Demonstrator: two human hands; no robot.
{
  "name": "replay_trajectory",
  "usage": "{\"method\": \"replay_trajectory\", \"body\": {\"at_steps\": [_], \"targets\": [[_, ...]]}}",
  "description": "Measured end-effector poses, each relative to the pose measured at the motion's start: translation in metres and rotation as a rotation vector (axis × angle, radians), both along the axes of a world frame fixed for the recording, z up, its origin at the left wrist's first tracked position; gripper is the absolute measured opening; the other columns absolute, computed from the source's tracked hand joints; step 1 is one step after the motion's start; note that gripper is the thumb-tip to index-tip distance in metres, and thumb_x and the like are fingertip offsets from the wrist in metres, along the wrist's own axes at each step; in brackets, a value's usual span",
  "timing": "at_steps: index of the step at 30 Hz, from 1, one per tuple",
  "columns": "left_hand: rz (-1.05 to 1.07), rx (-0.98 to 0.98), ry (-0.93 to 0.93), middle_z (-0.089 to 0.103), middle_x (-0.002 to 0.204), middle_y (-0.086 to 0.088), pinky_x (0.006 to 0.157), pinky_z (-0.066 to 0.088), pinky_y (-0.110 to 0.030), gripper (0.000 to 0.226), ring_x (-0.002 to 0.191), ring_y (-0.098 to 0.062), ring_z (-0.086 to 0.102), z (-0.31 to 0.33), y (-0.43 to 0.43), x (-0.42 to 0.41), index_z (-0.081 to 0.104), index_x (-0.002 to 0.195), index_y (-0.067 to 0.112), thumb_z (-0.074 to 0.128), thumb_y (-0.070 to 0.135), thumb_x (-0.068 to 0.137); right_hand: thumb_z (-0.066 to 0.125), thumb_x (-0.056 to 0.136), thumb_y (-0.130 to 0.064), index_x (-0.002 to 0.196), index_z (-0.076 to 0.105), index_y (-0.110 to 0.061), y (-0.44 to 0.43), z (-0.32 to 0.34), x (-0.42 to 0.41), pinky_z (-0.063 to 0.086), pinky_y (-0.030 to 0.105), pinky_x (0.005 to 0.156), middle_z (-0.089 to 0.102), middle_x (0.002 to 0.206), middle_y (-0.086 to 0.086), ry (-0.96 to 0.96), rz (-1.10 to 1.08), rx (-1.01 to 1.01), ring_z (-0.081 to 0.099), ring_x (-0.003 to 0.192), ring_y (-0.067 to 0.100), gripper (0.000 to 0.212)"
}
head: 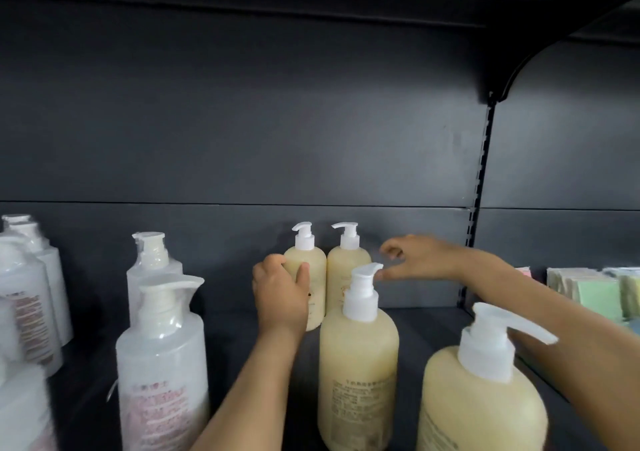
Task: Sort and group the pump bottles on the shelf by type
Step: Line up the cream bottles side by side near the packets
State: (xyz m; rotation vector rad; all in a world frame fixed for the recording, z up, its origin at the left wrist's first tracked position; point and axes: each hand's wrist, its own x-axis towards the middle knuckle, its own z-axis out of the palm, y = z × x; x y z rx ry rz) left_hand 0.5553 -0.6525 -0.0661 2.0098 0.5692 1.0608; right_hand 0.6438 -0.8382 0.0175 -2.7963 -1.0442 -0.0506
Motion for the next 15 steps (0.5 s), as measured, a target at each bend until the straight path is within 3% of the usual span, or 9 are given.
{"method": "replay_trajectory", "body": {"at_steps": [4,8,11,15], "targets": [[-0.057,0.161,0.186,0.047,0.124,-0.019,0.093,0.038,-0.038,0.031,0.115,-0.035,0.045,0.046,-0.009,-0.019,0.052,0.116,0.001,0.051,0.020,0.091,0.057,0.084,-0.052,0.131,0.047,-0.014,-0.022,0.040,-0.025,0.040,0.036,0.101,0.052,0.130,0.005,-0.152,-0.043,-0.072,0.048,0.119,0.022,0.061],[-0.123,0.492,0.364,0.050,0.124,-0.014,0.087,0.039,-0.033,0.032,0.114,-0.031,0.048,0.098,-0.021,-0.050,0.050,0.118,0.005,0.050,0.024,0.092,0.056,0.085,-0.052,0.127,0.050,-0.012,-0.043,0.069,-0.059,0.043,0.036,0.098,0.055,0.125,0.006,-0.289,-0.067,-0.119,0.050,0.115,0.026,0.058],[-0.150,0.645,0.471,0.050,0.124,-0.010,0.090,0.039,-0.033,0.035,0.115,-0.026,0.048,0.131,-0.031,-0.082,0.050,0.121,0.011,0.051,0.032,0.092,0.053,0.085,-0.053,0.118,0.053,-0.011,-0.058,0.084,-0.090,0.046,0.038,0.092,0.058,0.117,0.005,-0.379,-0.060,-0.151,0.051,0.102,0.026,0.054],[-0.108,0.732,0.536,0.052,0.122,-0.007,0.090,0.042,-0.034,0.035,0.111,-0.024,0.050,0.150,-0.050,-0.123,0.051,0.118,0.014,0.050,0.037,0.092,0.050,0.087,-0.054,0.111,0.052,-0.012,-0.076,0.089,-0.134,0.042,0.031,0.079,0.052,0.106,0.000,-0.413,0.014,-0.106,0.048,0.100,0.025,0.049]]}}
